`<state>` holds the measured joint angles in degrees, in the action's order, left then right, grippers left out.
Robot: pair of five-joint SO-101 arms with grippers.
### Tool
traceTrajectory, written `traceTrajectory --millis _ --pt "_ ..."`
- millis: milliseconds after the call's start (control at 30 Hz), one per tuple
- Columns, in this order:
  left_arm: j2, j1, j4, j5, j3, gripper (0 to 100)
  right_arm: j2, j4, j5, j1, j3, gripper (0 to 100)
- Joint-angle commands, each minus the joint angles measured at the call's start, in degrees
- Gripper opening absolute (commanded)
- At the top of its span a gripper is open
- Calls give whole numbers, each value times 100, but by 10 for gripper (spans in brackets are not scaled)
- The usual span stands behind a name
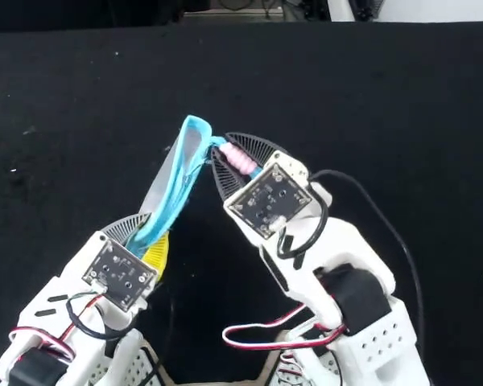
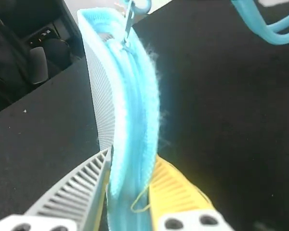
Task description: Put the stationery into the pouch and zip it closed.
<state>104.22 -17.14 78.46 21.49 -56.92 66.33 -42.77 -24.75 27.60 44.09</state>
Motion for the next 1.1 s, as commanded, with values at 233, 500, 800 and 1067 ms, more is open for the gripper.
traceTrajectory --millis 233,500,800,1067 --pt "9 -57 79 -211 242 30 -558 809 26 -1055 -207 11" --pt "9 -40 79 -211 242 30 -1455 853 26 -1477 -804 11" --pt "9 -57 79 -220 242 30 -2018 1108 26 -1538 -892 11" --pt "9 -57 79 -220 242 30 -2229 1204 35 -1618 -884 11"
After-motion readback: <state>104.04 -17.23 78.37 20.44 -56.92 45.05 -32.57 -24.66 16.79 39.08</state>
